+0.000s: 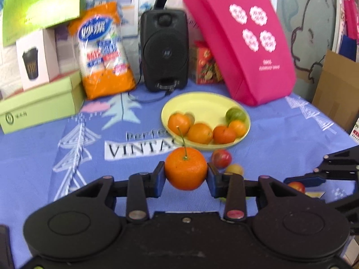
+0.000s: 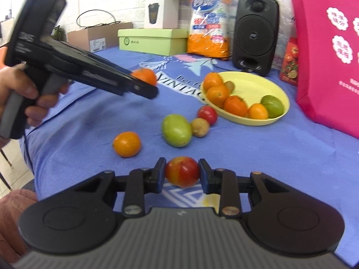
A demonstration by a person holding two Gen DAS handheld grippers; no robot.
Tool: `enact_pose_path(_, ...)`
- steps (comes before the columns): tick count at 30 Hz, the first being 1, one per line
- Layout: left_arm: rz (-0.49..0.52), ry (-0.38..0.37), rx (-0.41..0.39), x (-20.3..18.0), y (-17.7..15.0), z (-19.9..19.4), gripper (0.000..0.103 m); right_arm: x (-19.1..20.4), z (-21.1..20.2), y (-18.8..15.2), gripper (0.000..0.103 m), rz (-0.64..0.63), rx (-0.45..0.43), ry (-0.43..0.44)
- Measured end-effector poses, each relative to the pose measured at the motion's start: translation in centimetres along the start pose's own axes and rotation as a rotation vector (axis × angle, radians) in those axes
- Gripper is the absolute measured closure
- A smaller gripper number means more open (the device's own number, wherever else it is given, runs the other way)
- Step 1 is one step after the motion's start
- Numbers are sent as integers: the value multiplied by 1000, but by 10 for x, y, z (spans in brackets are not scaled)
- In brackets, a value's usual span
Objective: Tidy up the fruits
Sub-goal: 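Close the left gripper on the stemmed orange while the right gripper grasps the red apple, then carry both fruits over the yellow plate and open both grippers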
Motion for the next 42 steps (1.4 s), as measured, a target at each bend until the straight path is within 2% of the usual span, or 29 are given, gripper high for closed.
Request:
enact_pose_path(6, 26, -11, -28, -13, 38, 12, 66, -36, -3, 28, 73, -6, -64, -86)
enact_pose_path(12, -1, -47, 16, -20, 68, 63, 66, -83, 21, 68, 73, 17, -108, -146)
enact_pose_path(18, -32, -71, 55, -28, 85, 118, 66, -111, 62, 82, 73, 44, -79, -167)
enact_pose_path(24, -72, -95, 106, -31, 97, 165, 65, -109, 98, 77, 73, 6, -30, -140)
enact_pose_path(28, -62, -79, 137, -32, 95, 186, 65, -108, 110, 77, 73, -4, -20, -144)
enact_pose_path(29, -62, -79, 143, -31, 94, 189, 64, -108, 111, 76, 72, -6, -21, -144)
enact_pose_path(31, -68, -77, 151, -27, 91, 190, 61, -109, 109, 75, 64, -7, -23, -145)
enact_pose_path(33, -85, -68, 138, -22, 90, 184, 38, -109, 104, 72, 61, -9, -27, -149)
enact_pose_path(35, -101, -53, 123, -17, 90, 177, 31, -110, 98, 71, 58, -6, -31, -151)
enact_pose_path(42, -78, -20, 83, -11, 88, 137, 31, -100, 63, 61, 51, 13, -68, -150)
Point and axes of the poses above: each gripper's, at about its wrist camera, not at the fingertips, and z roughly the way its jaws point, x to its left, y to its top, the point moved 4 cm from there along z, roughly the way its jaws point, and after that the axes turned 10 degrees about -z, right-handed, at the moved point
